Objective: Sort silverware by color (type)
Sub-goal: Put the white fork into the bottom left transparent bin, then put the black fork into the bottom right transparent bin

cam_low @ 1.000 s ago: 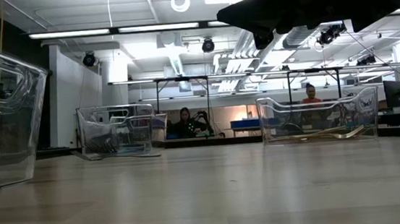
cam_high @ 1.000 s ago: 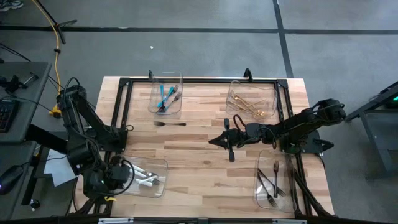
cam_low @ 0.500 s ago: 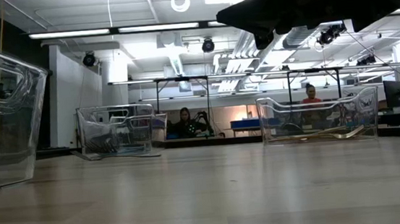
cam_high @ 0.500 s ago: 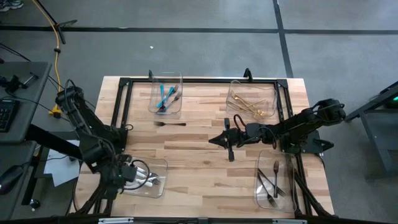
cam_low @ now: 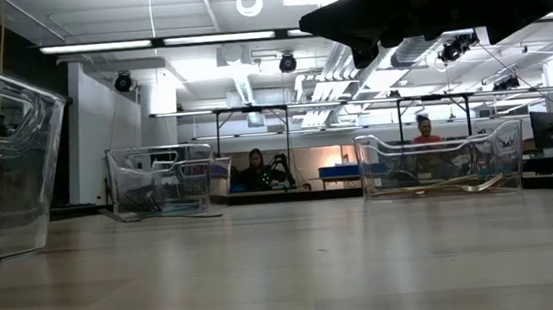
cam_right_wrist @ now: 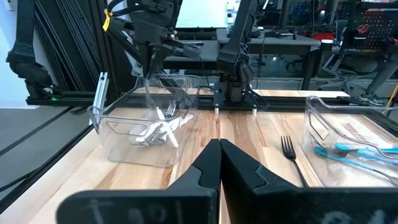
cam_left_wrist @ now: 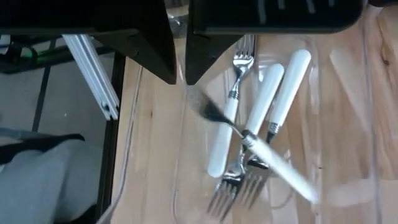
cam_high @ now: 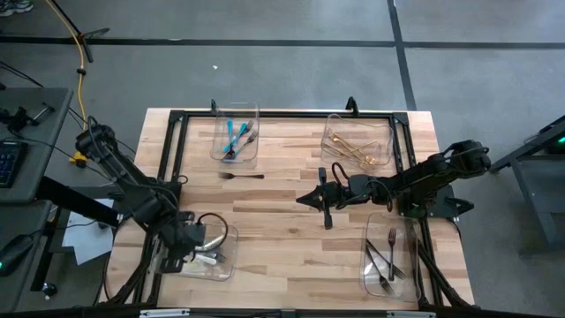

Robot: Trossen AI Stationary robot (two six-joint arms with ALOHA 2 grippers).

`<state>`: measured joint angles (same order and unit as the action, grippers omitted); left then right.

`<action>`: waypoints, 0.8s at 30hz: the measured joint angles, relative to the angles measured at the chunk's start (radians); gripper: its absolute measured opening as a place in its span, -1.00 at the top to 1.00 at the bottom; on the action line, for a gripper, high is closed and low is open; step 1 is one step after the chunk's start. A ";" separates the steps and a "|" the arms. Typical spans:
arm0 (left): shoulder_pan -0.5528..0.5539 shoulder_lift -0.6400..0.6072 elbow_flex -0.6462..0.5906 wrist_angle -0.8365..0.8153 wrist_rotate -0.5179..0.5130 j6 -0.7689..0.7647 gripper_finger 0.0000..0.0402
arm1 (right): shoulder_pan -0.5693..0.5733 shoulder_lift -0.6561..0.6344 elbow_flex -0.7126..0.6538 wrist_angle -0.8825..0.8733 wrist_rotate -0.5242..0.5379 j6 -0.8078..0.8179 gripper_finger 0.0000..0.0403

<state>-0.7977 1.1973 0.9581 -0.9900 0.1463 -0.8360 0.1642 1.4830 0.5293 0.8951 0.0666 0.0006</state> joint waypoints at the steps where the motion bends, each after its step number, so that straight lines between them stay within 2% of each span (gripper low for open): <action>1: 0.008 0.000 0.000 0.000 0.000 0.000 0.84 | 0.000 0.000 0.000 0.000 0.000 0.000 1.00; 9: 0.060 0.000 0.005 -0.005 0.008 -0.048 0.46 | 0.000 0.000 0.000 0.000 0.000 0.000 1.00; 13: 0.125 0.000 0.066 -0.034 -0.031 0.059 0.25 | 0.000 0.000 0.000 0.000 0.000 0.000 1.00; 16: 0.192 0.000 0.132 -0.066 -0.139 0.193 0.16 | 0.000 0.000 0.000 0.001 0.000 0.000 1.00; 21: 0.359 0.000 0.179 -0.025 -0.416 0.413 0.15 | 0.000 0.000 0.000 0.006 -0.001 0.000 1.00; 24: 0.473 0.025 0.160 0.050 -0.589 0.437 0.21 | 0.000 0.000 0.000 0.006 -0.001 0.000 1.00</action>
<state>-0.3252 1.2222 1.1183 -0.9396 -0.4424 -0.3989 0.1642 1.4830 0.5293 0.9012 0.0654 0.0002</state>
